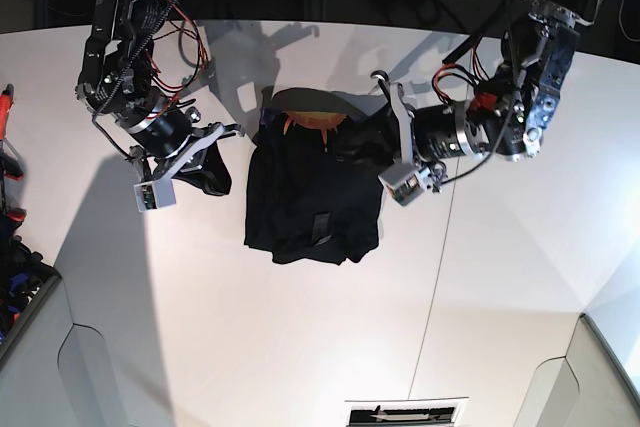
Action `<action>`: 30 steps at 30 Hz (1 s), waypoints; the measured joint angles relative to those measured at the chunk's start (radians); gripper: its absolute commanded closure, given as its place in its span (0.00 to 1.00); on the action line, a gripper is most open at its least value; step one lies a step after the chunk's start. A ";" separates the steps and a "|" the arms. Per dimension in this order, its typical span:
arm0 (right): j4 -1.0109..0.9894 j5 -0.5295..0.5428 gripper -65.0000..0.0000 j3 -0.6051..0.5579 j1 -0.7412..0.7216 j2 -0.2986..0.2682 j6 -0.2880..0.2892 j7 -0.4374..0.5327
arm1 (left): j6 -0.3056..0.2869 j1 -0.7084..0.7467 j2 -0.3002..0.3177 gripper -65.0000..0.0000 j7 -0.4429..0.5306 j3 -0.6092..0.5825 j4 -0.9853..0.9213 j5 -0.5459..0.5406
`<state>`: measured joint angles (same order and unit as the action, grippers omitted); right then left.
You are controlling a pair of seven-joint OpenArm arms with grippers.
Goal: Layout the t-shirt on the table in an organized manner, then fold the t-shirt properly
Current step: 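Press and tidy the folded shirt edges with both grippers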
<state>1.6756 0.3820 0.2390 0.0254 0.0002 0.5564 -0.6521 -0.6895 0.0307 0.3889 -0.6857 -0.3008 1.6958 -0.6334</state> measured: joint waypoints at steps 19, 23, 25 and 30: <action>0.000 0.019 1.00 -0.002 0.033 0.002 0.000 -0.007 | 0.003 -0.123 -0.078 0.89 0.035 0.004 -0.040 0.036; 0.000 0.018 1.00 -0.002 0.036 0.003 0.000 -0.007 | 0.001 -0.144 -0.081 0.89 0.045 0.000 -0.042 0.095; 0.000 0.018 1.00 -0.002 0.036 0.003 0.000 -0.007 | 0.002 -0.174 -0.080 0.89 0.078 0.001 -0.053 0.133; 0.000 0.007 1.00 -0.002 0.036 0.002 0.000 -0.007 | 0.003 -0.180 -0.141 0.89 0.141 0.005 -0.249 0.196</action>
<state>1.6756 0.3889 0.2375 0.0612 0.0025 0.5568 -0.6590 -0.6861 -0.1490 0.2481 -0.5446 -0.2958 1.4467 -0.4370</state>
